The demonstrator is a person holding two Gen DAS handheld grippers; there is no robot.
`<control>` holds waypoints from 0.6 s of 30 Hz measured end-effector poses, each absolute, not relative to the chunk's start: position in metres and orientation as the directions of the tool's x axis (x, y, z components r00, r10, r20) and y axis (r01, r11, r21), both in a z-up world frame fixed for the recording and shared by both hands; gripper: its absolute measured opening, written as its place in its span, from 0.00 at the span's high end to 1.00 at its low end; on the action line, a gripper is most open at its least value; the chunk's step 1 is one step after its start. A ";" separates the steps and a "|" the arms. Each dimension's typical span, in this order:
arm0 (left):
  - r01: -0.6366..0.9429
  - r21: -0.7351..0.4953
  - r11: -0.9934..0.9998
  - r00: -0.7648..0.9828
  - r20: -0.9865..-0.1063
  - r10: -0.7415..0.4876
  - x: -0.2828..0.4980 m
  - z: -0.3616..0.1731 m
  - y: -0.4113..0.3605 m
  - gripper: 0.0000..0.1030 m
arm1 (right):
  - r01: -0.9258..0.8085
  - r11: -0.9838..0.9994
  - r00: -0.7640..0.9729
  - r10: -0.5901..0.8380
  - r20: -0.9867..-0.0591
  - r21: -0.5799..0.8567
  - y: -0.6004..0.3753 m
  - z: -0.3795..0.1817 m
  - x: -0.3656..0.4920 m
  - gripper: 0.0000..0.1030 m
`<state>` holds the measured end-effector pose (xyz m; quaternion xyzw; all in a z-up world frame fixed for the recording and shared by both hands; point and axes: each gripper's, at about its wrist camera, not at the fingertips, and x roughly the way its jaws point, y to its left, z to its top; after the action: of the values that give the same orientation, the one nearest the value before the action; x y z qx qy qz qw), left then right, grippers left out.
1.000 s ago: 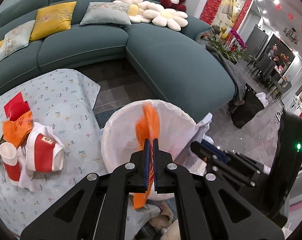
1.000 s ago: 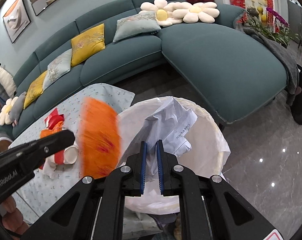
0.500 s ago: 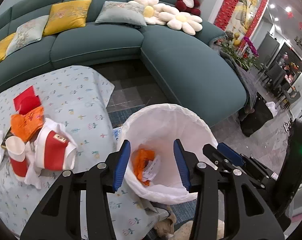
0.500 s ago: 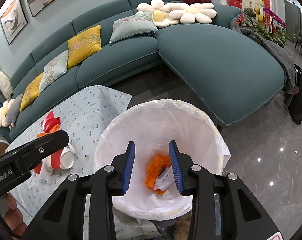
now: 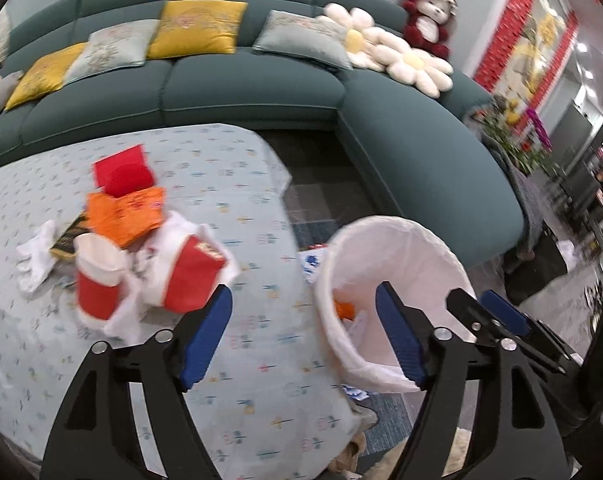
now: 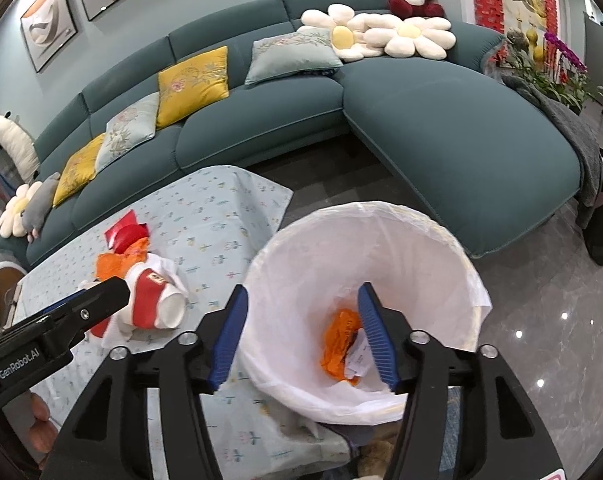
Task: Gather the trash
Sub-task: 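Grasp the red-and-white paper cups with the left and right tools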
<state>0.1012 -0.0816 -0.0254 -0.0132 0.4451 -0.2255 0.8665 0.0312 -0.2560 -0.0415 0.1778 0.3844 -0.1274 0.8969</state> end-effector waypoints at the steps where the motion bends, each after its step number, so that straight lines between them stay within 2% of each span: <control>1: 0.363 -0.223 0.905 0.509 -0.766 -0.393 0.102 -0.025 -0.074 0.29 | 0.358 0.907 0.673 -0.085 -0.735 0.223 -0.251 -0.041 0.032 0.43; 8: 0.267 -0.211 0.940 0.548 -0.769 -0.328 0.107 -0.028 -0.024 0.20 | 0.314 0.926 0.671 -0.059 -0.739 0.211 -0.221 -0.037 0.040 0.36; 18: 0.197 -0.145 0.970 0.575 -0.784 -0.234 0.112 -0.042 0.038 0.19 | 0.244 0.947 0.648 -0.001 -0.762 0.206 -0.177 -0.043 0.055 0.35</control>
<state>0.1125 0.0377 -0.0417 -0.0206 0.4447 -0.1215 0.8872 0.0550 -0.1773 -0.0433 0.1469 0.4139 -0.0685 0.8958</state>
